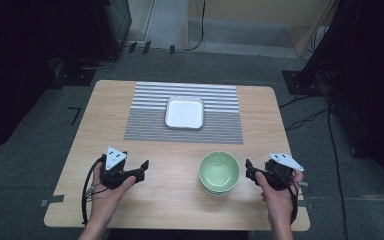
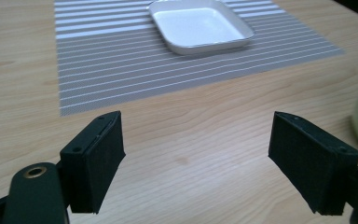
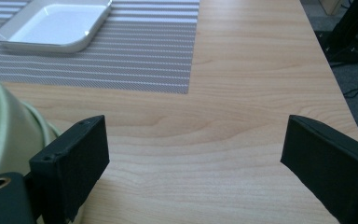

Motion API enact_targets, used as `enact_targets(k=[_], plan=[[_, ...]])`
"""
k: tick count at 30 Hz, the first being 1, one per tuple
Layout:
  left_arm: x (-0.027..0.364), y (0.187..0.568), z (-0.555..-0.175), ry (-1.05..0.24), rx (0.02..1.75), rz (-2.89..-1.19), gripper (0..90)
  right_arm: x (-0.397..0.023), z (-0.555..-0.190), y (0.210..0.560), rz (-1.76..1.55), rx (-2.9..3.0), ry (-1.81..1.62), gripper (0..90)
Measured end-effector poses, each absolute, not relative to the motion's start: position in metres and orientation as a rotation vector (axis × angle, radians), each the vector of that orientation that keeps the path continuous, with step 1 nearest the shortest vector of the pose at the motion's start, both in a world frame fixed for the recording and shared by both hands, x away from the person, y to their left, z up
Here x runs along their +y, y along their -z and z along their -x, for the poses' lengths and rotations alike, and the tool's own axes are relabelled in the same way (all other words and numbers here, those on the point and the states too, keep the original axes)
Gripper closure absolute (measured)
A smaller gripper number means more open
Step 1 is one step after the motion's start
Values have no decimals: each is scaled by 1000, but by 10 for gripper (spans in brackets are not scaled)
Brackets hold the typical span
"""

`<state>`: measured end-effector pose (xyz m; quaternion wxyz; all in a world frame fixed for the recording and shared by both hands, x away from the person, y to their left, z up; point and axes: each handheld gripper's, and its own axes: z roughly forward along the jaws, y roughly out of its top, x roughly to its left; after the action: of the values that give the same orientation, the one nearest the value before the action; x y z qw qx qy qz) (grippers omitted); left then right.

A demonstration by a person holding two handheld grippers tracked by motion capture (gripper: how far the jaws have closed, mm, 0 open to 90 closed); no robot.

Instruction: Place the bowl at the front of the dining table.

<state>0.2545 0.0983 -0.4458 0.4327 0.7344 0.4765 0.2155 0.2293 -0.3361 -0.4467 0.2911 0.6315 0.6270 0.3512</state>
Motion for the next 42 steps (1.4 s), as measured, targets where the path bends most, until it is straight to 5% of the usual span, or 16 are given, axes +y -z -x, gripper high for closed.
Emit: enact_targets(k=[20,27,33,39,42], plan=[[62,430,-250,-360,1094,-1781,178,-318,-232,429,-1664,1711,-1046,138],[39,419,-253,-387,1048,-1784,185,-317,-239,409,-1636,1700,-1040,146],[25,417,-255,-388,1025,-1788,253,-313,-239,402,-1608,1707,-1086,165],[12,417,-257,-386,1007,-1792,374,-302,-236,412,-1523,1714,-1092,287],[6,420,-258,-369,1014,-1798,347,-300,-235,418,-1532,1729,-1108,311]])
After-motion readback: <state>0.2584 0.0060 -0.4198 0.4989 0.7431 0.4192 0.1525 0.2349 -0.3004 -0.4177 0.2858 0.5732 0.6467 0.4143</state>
